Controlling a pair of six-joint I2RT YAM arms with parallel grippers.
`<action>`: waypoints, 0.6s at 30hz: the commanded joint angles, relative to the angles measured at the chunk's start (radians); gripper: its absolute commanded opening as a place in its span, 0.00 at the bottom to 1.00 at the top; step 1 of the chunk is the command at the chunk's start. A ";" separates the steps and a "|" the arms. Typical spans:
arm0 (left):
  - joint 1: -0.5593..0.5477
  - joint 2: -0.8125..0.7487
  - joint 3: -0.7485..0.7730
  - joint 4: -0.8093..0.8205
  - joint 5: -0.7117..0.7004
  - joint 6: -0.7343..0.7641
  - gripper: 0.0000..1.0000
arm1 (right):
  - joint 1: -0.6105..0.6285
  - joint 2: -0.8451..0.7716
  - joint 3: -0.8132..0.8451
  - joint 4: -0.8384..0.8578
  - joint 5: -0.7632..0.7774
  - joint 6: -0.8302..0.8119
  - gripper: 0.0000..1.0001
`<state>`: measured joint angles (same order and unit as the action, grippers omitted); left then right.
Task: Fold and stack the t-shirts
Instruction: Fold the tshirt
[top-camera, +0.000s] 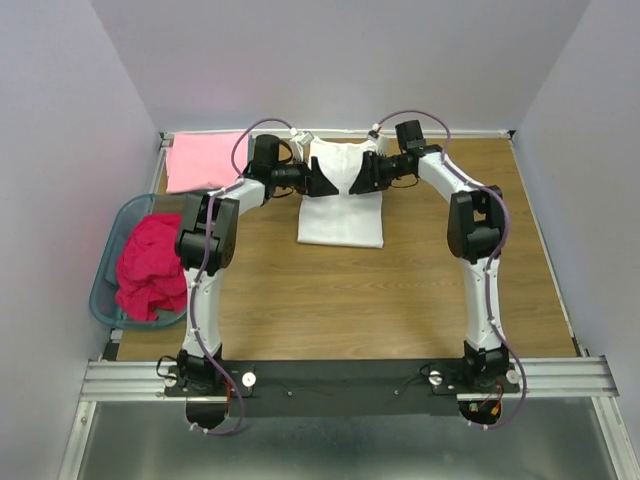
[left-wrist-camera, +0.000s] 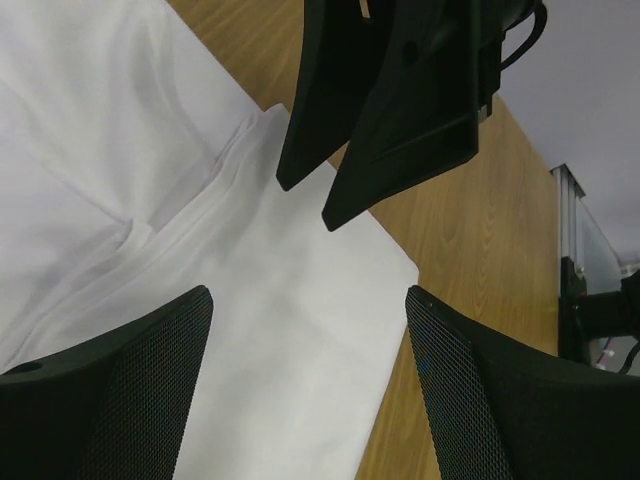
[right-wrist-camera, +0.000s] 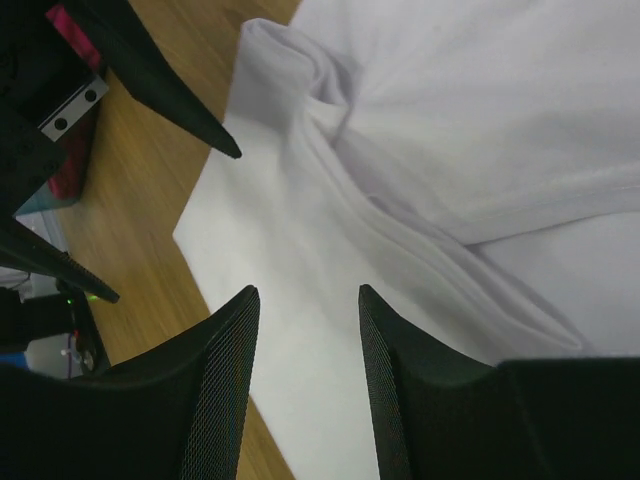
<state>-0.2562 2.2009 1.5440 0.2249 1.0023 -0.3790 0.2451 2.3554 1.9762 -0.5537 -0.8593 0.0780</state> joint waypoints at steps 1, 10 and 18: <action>0.021 0.100 0.024 0.142 0.012 -0.193 0.86 | -0.036 0.128 0.064 0.058 -0.086 0.134 0.52; 0.090 0.226 0.024 0.179 -0.022 -0.271 0.86 | -0.115 0.226 0.056 0.074 -0.116 0.138 0.53; 0.016 -0.121 -0.203 0.217 0.070 -0.173 0.87 | -0.109 0.017 -0.021 0.078 -0.173 0.183 0.57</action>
<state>-0.1898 2.3188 1.4712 0.4126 1.0237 -0.6106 0.1307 2.5168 2.0193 -0.4866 -1.0019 0.2333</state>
